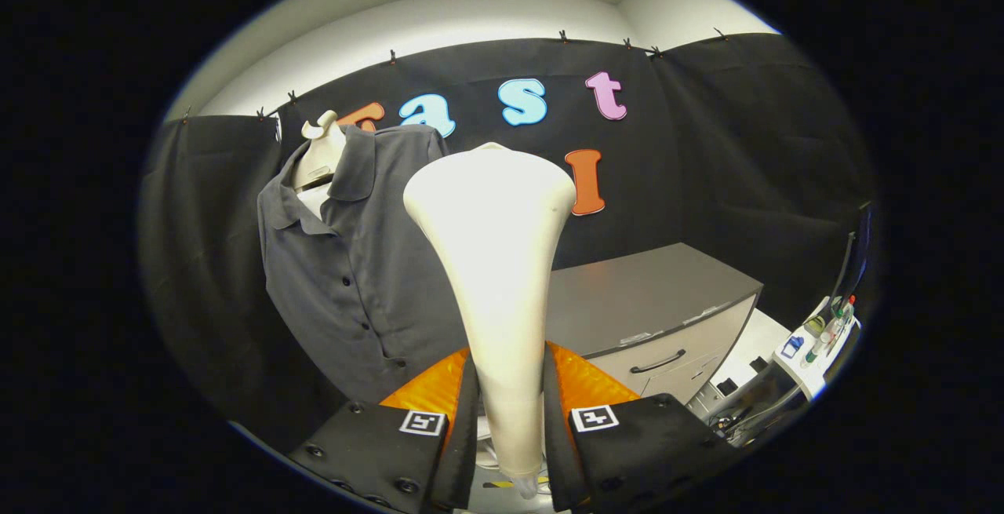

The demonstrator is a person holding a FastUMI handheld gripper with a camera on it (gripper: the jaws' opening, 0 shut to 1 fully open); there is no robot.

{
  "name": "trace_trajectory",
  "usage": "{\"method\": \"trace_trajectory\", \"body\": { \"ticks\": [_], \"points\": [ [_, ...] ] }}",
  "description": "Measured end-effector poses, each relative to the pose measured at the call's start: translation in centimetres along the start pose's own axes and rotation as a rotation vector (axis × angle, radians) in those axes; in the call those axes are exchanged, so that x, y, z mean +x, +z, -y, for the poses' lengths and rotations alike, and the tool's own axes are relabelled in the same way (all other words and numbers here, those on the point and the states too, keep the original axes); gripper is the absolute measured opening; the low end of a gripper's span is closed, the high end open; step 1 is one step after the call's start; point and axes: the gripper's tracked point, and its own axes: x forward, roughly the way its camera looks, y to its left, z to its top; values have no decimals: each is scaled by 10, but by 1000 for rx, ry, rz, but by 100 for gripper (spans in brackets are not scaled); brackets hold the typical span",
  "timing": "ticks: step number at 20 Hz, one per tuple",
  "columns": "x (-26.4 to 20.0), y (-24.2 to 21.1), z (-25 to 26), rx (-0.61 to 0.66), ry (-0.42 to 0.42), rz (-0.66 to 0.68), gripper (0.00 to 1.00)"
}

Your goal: Iron the clothes twice with a garment steamer, once on the left side and once on the right side.

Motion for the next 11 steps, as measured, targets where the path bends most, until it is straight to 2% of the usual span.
{"method": "trace_trajectory", "body": {
  "ticks": [11],
  "points": [
    [-6,-8,19,0,-19,-14,45]
  ]
}}
